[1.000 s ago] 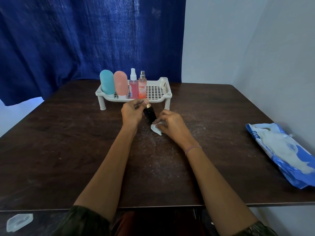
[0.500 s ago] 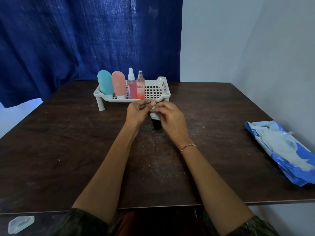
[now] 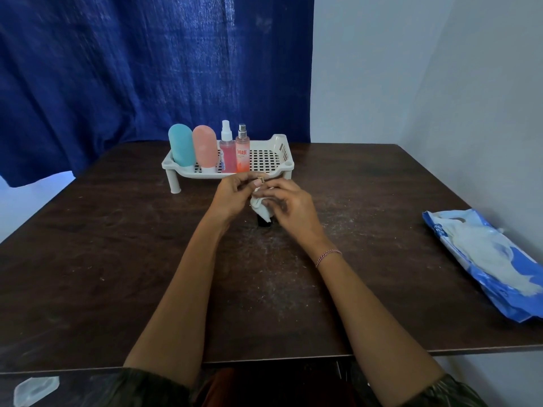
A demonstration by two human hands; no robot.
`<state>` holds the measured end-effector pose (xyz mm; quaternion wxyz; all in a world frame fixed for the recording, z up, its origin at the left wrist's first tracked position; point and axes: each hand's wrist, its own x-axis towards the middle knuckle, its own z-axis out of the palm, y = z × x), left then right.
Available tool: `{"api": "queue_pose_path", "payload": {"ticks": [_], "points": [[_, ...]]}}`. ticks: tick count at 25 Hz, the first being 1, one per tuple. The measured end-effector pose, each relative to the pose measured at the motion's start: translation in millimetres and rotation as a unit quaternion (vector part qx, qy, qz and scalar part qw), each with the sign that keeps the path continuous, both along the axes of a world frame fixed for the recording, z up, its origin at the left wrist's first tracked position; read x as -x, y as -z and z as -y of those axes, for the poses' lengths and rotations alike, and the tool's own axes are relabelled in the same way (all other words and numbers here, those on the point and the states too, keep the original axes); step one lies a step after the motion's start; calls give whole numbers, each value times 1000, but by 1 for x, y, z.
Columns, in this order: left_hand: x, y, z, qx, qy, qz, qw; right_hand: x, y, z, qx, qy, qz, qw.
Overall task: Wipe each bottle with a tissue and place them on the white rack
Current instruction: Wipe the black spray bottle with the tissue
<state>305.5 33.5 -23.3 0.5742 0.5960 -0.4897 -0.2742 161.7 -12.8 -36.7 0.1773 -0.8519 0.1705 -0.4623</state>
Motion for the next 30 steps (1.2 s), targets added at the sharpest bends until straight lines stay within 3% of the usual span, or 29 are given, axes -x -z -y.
{"api": "queue_pose_path", "payload": {"ticks": [5,10,17,22,27,30], "points": [[6,-6,-3,12,28,16,999,3,-2,2,-106,-1,28,994],[5,-6,-5,13,23,11,1000,6,-2,6,-135,52,32,989],[7,-3,-4,28,-16,9,999,-1,2,-2,44,134,-12,990],[-2,6,0,25,-59,-38,997,-7,5,-13,104,85,-62,989],[4,10,0,14,-61,-72,995,1,6,-11,51,145,-63,986],[6,11,3,11,-64,-79,995,0,2,-12,70,176,-74,979]]}}
